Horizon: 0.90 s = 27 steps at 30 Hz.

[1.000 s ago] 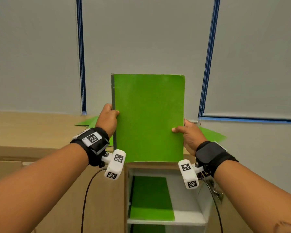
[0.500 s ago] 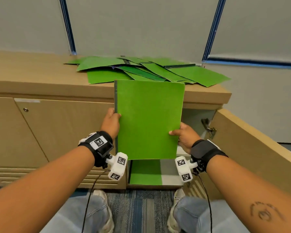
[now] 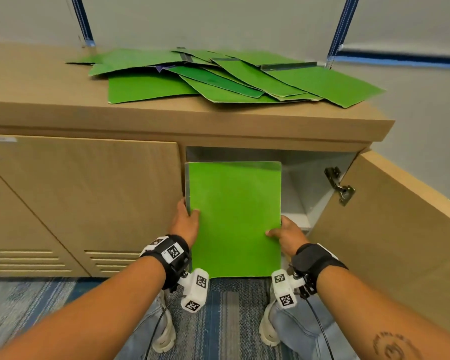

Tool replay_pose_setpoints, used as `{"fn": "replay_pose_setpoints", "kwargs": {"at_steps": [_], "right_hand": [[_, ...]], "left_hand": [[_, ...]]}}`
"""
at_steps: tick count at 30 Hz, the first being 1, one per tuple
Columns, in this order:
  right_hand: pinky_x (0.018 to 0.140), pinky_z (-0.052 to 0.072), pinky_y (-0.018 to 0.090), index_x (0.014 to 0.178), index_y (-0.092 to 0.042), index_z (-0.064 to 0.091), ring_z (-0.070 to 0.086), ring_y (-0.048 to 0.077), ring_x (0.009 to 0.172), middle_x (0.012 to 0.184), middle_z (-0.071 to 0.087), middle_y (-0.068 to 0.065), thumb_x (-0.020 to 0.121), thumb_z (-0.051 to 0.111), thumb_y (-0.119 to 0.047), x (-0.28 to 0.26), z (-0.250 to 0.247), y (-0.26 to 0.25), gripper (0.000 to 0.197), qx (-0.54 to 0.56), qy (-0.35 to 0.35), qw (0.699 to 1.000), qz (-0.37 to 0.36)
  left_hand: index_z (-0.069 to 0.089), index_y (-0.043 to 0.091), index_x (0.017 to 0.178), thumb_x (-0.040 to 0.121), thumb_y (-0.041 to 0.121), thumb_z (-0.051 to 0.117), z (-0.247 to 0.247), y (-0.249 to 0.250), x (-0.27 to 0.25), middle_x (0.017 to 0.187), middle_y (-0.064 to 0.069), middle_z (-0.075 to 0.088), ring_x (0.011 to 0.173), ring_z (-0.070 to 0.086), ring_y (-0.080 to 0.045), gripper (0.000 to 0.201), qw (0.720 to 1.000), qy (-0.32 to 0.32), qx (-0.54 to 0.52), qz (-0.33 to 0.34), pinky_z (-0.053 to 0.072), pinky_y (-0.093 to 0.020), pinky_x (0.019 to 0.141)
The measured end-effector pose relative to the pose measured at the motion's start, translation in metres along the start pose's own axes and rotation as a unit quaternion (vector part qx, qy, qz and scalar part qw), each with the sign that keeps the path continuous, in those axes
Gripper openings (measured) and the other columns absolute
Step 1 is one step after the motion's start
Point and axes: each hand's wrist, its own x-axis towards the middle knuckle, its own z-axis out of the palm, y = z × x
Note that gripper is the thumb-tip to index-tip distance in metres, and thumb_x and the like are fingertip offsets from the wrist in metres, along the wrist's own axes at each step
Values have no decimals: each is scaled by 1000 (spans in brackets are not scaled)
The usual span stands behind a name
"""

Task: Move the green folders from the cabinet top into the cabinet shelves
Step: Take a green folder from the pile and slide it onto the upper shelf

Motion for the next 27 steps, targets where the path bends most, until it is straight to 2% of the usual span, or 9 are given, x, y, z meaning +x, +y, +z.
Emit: {"fn": "replay_pose_setpoints", "kwargs": {"at_steps": [4, 7, 11, 13, 15, 19, 22, 25, 27], "right_hand": [[63, 55, 29, 111, -7, 51, 64, 24, 75, 93, 65, 14, 82, 57, 18, 28, -4, -4, 39, 4, 24, 1000, 10], [51, 54, 22, 112, -7, 49, 66, 20, 65, 94, 63, 18, 82, 54, 21, 52, -14, -2, 41, 15, 34, 999, 13], [46, 52, 18, 119, -3, 49, 65, 5, 49, 85, 61, 14, 83, 51, 21, 82, -28, 4, 43, 17, 62, 997, 29], [50, 53, 19, 116, 1, 51, 66, 8, 51, 86, 62, 15, 83, 54, 19, 96, -27, 6, 37, 6, 65, 997, 42], [51, 56, 25, 118, 5, 53, 66, 16, 56, 85, 65, 15, 81, 56, 17, 113, -21, 8, 39, 9, 61, 996, 58], [69, 59, 39, 121, 8, 57, 69, 23, 65, 79, 74, 10, 77, 61, 18, 148, -3, 5, 45, 4, 56, 998, 43], [94, 52, 47, 119, 6, 60, 66, 32, 96, 111, 68, 26, 76, 67, 13, 170, 4, -1, 44, -111, 51, 992, 19], [97, 49, 43, 123, -1, 56, 62, 35, 110, 123, 63, 23, 75, 74, 1, 180, 8, -12, 51, -240, 37, 969, 43], [100, 44, 36, 133, -7, 47, 51, 35, 121, 131, 51, 21, 76, 78, -18, 177, 10, -21, 66, -371, 27, 928, 31]], "left_hand": [[-2, 9, 151, 78, 42, 74, 15, -11, -4, 157, -11, 8, 142, 17, -24, 111, 986, 22, 128, 106, 19, -37, 118], [-21, 14, 149, 68, 63, 70, 24, -28, -12, 159, -6, -15, 147, -8, -20, 131, 944, 28, 267, 192, 3, -38, 120], [-17, 22, 150, 68, 80, 53, 41, -48, -5, 156, -6, -28, 144, -27, -22, 122, 848, -119, 446, 260, -9, -47, 119], [-12, 25, 151, 71, 76, 56, 50, -55, 7, 158, -5, -24, 144, -25, -22, 117, 795, -199, 490, 297, -9, -50, 119], [-8, 26, 152, 74, 66, 63, 57, -59, 22, 160, -4, -18, 146, -18, -22, 113, 768, -244, 503, 313, -5, -50, 119], [-5, 29, 152, 85, 45, 63, 65, -62, 55, 160, -2, -15, 147, -12, -25, 96, 756, -265, 527, 285, -4, -50, 119], [0, 31, 152, 97, 28, 50, 69, -65, 78, 161, 0, -9, 148, -5, -28, 74, 763, -274, 529, 251, 1, -50, 119], [2, 28, 153, 100, 22, 41, 74, -68, 90, 161, 0, -6, 148, -3, -29, 66, 762, -285, 529, 241, 6, -50, 119], [2, 27, 153, 102, 18, 37, 78, -69, 95, 161, -1, -6, 148, -4, -29, 62, 762, -291, 530, 235, 7, -51, 119]]}}
